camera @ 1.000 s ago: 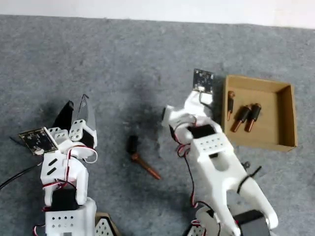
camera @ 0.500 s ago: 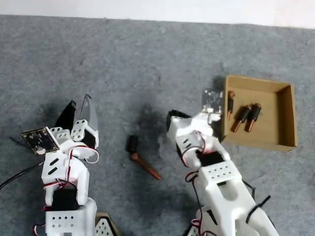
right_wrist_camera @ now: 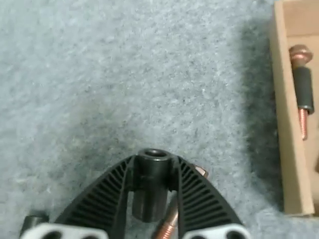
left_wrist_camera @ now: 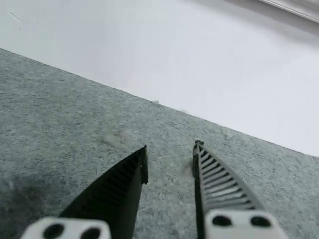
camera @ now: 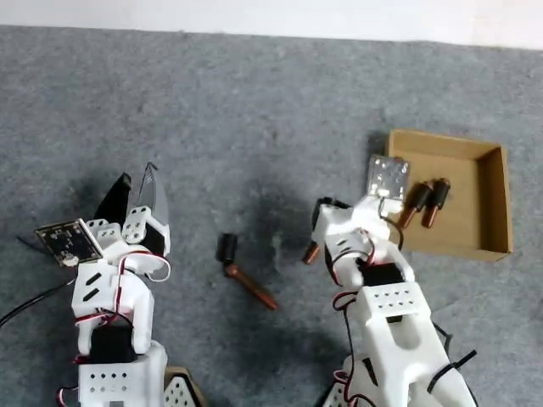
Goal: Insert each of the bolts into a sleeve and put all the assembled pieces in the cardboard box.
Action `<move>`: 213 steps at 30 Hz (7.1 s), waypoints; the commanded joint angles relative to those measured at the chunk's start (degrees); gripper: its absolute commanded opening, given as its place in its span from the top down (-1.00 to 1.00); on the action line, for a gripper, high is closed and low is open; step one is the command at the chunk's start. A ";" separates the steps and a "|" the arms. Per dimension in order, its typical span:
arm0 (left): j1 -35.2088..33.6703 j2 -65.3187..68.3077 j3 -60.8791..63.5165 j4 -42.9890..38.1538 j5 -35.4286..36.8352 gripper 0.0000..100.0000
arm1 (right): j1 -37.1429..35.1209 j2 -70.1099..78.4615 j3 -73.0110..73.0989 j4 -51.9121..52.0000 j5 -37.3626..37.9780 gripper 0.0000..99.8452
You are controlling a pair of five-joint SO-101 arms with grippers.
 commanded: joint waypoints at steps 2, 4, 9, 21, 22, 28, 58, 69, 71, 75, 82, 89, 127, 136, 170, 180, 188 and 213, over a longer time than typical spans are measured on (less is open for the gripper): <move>0.84 -0.92 0.57 -1.23 0.35 0.71 | -2.42 -1.10 -0.40 0.13 1.58 0.99; 0.84 -0.92 0.57 -1.23 0.35 0.71 | -3.38 1.80 -0.66 0.13 1.58 0.99; 0.92 -0.92 0.57 -1.23 0.44 0.71 | -5.14 17.10 -10.59 -0.31 1.41 0.99; 0.92 -0.92 0.57 -1.23 0.44 0.71 | -5.14 44.44 -39.16 15.78 1.76 0.72; 1.01 -0.92 0.57 -1.23 0.44 0.71 | -5.14 44.62 -40.31 15.69 1.85 0.72; 2.51 -0.92 0.57 -1.23 0.35 0.71 | -5.23 44.62 -40.48 15.96 1.85 0.80; 2.51 -0.92 0.57 -1.23 0.35 0.71 | -7.34 53.23 -40.57 22.46 1.41 0.81; 2.51 -0.92 0.57 -1.23 0.35 0.71 | -7.34 50.77 -40.57 24.13 1.49 0.99; 2.51 -0.92 0.57 -1.23 0.35 0.71 | -7.34 46.37 -39.96 24.57 1.76 0.99; 2.51 -0.92 0.57 -1.23 0.35 0.71 | -5.85 34.68 -30.81 20.35 1.85 0.99; 2.77 -0.84 0.31 0.44 0.62 0.70 | -3.56 14.02 -13.85 10.33 5.98 0.99; 7.96 -0.84 0.13 2.46 0.35 0.70 | -2.15 -7.52 1.63 4.09 9.58 0.99; 50.51 70.64 -36.88 -6.42 -13.63 0.70 | 21.41 -61.58 18.59 28.79 6.86 0.99; 50.68 103.25 -53.58 -7.82 -13.80 0.70 | 23.52 -61.58 18.59 28.79 6.86 0.99; 49.27 129.71 -88.13 20.22 -13.71 0.71 | 23.16 -61.58 18.59 28.88 7.12 0.99; 49.27 129.19 -87.60 23.03 -13.71 0.99 | 23.16 -61.58 18.95 28.97 6.77 0.99; 44.70 110.46 -72.92 18.37 -13.63 0.99 | 18.51 -61.58 21.23 28.70 7.12 0.99; 35.91 44.53 -13.32 -34.02 -11.60 0.99 | -9.01 -61.05 31.34 6.20 15.65 0.99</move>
